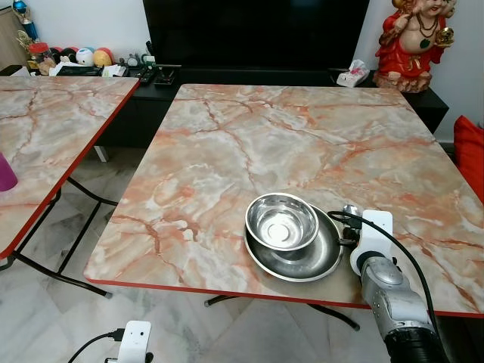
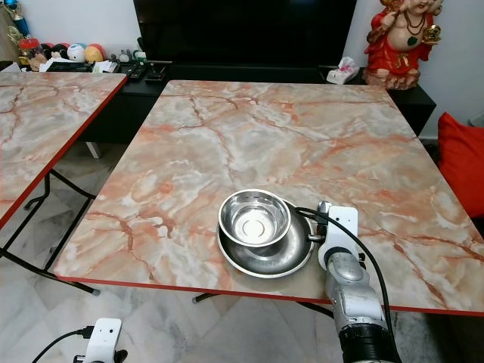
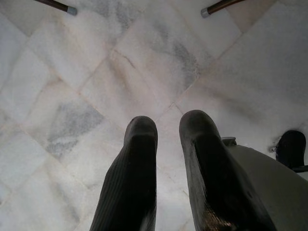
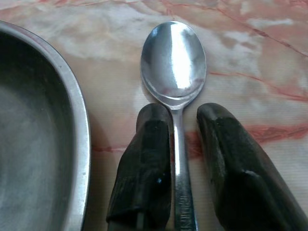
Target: Setting the table
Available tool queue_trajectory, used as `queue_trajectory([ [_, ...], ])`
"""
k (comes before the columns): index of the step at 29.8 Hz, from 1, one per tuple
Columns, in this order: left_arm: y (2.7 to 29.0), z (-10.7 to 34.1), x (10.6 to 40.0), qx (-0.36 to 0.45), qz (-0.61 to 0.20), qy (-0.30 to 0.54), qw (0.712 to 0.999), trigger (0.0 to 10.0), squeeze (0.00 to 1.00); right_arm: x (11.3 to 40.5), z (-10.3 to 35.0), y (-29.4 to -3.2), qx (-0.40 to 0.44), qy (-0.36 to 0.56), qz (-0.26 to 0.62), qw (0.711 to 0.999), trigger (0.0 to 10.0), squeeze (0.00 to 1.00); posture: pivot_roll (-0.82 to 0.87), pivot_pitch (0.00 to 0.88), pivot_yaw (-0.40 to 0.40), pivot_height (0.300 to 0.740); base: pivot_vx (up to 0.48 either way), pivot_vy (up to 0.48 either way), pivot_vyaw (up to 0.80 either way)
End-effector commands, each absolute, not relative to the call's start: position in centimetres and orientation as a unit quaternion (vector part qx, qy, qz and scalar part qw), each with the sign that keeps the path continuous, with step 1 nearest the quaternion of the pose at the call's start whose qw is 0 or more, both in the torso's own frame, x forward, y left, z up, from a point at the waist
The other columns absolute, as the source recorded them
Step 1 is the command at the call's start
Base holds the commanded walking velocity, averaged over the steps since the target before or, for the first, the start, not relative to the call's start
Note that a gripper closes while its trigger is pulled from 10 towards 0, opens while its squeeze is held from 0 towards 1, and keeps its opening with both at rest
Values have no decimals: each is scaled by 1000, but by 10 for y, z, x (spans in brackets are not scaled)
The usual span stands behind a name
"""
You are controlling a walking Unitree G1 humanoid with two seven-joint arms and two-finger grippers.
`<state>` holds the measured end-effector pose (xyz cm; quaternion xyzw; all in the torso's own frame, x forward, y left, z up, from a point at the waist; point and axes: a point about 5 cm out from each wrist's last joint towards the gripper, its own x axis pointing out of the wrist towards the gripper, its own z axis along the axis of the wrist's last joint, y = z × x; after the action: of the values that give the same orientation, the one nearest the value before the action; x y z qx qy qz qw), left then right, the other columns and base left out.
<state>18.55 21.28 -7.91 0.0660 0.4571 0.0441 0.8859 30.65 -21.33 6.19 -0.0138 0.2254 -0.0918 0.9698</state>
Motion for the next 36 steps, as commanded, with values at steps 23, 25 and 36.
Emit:
queue_trajectory([
  [23, 217, -79, 185, 77, 43, 463, 882, 10000, 0, 322, 118, -213, 14, 16, -126, 992, 10000, 0, 32, 0, 31, 740, 0, 0, 0],
  [25, 217, -79, 185, 78, 43, 463, 882, 10000, 0, 320, 122, -213, 24, -1, -131, 991, 10000, 0, 33, 0, 38, 740, 0, 0, 0],
  [36, 216, -64, 212, 79, 36, 416, 905, 10000, 0, 313, 126, -214, 16, -58, -134, 989, 10000, 0, 26, 0, 47, 740, 0, 0, 0],
])
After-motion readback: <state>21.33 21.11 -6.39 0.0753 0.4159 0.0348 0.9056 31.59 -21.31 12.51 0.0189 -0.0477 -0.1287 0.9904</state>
